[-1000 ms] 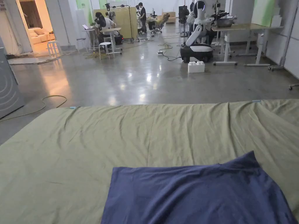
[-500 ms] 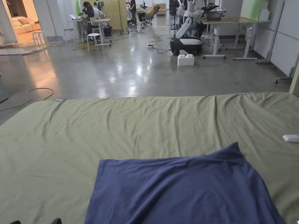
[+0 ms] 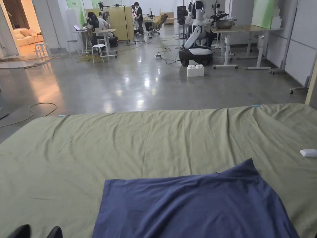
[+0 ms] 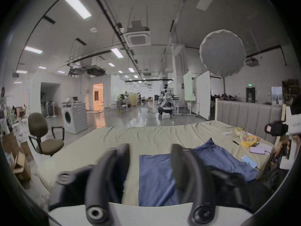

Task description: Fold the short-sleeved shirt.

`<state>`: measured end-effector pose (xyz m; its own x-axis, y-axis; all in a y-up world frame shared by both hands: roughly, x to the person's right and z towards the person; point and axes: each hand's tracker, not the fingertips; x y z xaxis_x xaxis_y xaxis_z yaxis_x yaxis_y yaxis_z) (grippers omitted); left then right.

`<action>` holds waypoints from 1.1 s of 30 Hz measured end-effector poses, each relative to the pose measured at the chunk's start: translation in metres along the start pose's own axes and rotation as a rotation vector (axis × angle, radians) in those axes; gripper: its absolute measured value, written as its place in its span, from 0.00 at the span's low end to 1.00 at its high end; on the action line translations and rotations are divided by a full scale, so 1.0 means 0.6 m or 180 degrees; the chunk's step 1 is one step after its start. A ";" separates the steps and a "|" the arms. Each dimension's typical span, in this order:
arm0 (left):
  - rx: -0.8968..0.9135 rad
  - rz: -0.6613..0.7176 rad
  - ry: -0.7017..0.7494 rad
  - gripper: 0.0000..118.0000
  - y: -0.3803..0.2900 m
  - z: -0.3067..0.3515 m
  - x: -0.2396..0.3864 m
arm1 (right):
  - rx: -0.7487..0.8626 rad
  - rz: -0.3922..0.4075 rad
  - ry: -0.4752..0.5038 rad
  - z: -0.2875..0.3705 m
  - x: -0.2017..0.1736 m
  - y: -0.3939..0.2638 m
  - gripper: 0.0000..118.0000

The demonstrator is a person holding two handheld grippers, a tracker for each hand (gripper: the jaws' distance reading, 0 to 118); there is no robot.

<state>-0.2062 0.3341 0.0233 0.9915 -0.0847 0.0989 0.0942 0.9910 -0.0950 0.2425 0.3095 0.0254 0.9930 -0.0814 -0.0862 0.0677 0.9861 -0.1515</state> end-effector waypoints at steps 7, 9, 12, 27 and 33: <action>-0.0041 0.0014 -0.0210 0.00 0.006 -0.005 0.020 | -0.0059 0.0149 0.0097 -0.013 -0.023 -0.011 0.00; -0.0051 0.0017 -0.0203 0.00 0.003 -0.010 0.023 | -0.0063 0.0177 0.0126 -0.015 -0.024 -0.011 0.00; -0.0088 0.0080 -0.0223 0.00 0.003 -0.009 0.011 | -0.0080 0.0193 0.0123 -0.020 -0.023 -0.013 0.00; -0.2091 0.0081 -0.0565 0.74 -0.266 -0.179 -0.101 | -0.0510 -0.0080 0.0084 -0.035 -0.006 -0.058 0.00; -0.2490 0.0367 -0.0625 0.67 -0.329 -0.219 -0.110 | -0.0689 -0.0115 -0.0001 -0.040 -0.003 -0.065 0.00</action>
<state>-0.2786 0.1306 -0.0946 0.9718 0.1052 0.2112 0.1000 0.6272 -0.7724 0.2356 0.2677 0.0077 0.9903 -0.1159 -0.0764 0.0807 0.9286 -0.3623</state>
